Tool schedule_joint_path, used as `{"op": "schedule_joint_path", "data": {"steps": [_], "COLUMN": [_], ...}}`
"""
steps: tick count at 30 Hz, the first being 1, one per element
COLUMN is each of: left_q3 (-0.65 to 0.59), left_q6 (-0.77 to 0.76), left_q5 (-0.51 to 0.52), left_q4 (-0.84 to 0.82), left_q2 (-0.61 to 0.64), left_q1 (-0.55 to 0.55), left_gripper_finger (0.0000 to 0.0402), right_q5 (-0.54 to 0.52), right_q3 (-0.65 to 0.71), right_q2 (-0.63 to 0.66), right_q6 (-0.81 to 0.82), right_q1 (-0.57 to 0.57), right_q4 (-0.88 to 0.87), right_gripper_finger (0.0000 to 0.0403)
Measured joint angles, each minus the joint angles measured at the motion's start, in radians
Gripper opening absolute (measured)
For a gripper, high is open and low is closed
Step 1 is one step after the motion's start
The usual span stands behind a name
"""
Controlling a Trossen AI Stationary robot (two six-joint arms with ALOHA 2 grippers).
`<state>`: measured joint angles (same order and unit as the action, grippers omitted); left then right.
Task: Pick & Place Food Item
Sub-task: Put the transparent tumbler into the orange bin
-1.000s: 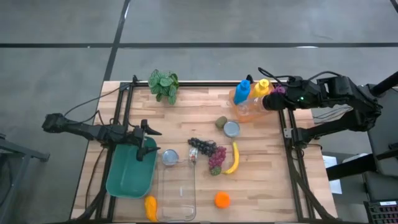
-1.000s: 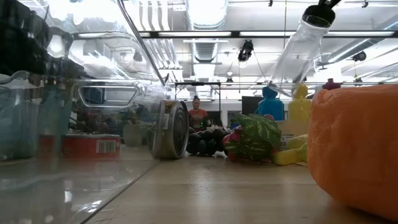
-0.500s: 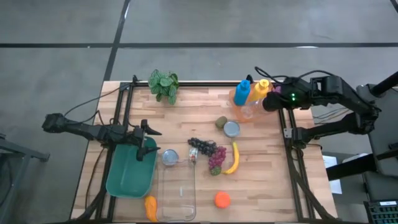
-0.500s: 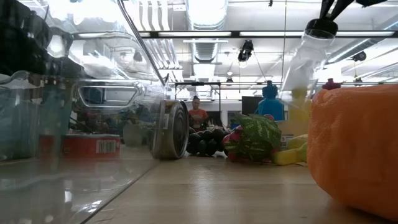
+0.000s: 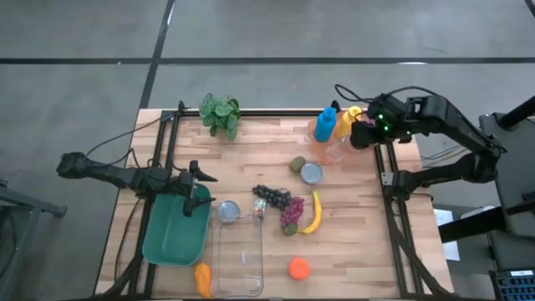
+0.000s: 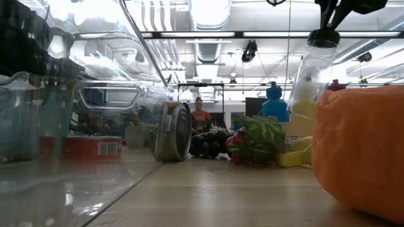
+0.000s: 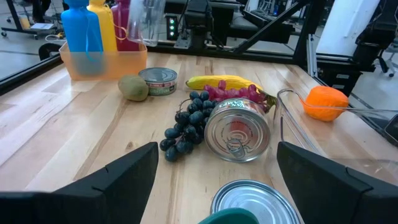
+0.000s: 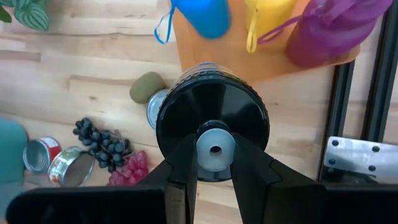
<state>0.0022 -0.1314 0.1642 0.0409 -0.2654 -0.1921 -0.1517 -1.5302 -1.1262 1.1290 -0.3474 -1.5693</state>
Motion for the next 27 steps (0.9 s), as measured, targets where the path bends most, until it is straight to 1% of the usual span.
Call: {"op": "schedule_joint_path", "data": {"steps": [2,7,11,20,27], "left_q3": [0.0,0.0,0.0,0.0,0.0], "left_q6": [0.0,0.0,0.0,0.0,0.0], "left_q5": [0.0,0.0,0.0,0.0,0.0], "left_q4": [0.0,0.0,0.0,0.0,0.0], "left_q2": [0.0,0.0,0.0,0.0,0.0], "left_q1": [0.0,0.0,0.0,0.0,0.0], "left_gripper_finger": [0.0336,0.0336,0.0336,0.0336,0.0336], "right_q5": [0.01,0.082,0.102,0.144,0.181], "right_q3": [-0.008,-0.014,-0.015,-0.027,-0.057], "right_q2": [-0.004,-0.011,-0.024,-0.072,-0.1], "right_q6": [-0.023,-0.069,-0.115,-0.194,-0.221], "right_q1": [-0.029,-0.113,-0.154,-0.218,-0.255], "right_q4": [-0.001,-0.002,0.002,-0.002,-0.002], "right_gripper_finger": [0.0066,0.0066,0.0066,0.0066,0.0066]}}
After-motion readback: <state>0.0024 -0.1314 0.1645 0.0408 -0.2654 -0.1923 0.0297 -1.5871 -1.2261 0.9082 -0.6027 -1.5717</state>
